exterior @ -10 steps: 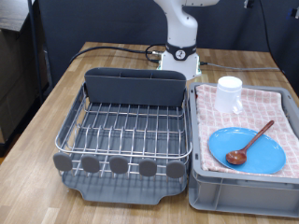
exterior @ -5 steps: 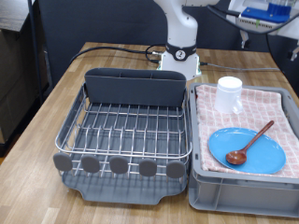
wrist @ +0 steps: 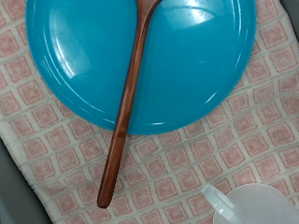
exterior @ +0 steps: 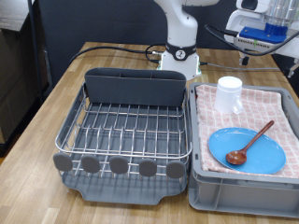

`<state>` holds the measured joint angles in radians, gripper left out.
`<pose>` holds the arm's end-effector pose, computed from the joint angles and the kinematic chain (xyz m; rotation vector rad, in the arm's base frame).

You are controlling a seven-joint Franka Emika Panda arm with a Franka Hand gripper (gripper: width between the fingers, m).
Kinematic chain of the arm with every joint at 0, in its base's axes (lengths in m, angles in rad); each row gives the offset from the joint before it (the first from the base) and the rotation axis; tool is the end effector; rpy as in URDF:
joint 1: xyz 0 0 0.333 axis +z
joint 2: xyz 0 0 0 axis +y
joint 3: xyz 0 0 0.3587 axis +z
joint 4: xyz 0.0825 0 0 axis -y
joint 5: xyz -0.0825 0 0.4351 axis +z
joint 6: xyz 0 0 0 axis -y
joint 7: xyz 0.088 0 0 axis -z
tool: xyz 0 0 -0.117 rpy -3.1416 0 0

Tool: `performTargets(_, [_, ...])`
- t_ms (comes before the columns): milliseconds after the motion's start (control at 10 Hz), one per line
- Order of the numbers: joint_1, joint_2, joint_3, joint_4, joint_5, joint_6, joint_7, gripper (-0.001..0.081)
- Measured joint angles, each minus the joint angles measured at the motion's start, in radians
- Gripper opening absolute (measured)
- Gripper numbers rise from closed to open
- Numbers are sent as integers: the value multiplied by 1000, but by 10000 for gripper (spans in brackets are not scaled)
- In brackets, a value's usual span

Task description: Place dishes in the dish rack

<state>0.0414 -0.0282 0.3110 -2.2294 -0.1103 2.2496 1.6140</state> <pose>0.5326 0.1921 0.3909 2.5825 -1.7558 0.1654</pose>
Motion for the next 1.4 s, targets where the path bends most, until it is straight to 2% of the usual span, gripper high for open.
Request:
performTargets(300, [3, 0, 16, -128, -40, 160, 6, 803])
performTargets(600, [2, 4, 14, -184, -69, 234, 30, 803])
performTargets(900, [0, 37, 1, -178, -72, 296, 3, 803])
performTargets(1400, [1, 176, -14, -67, -104, 332, 9, 803])
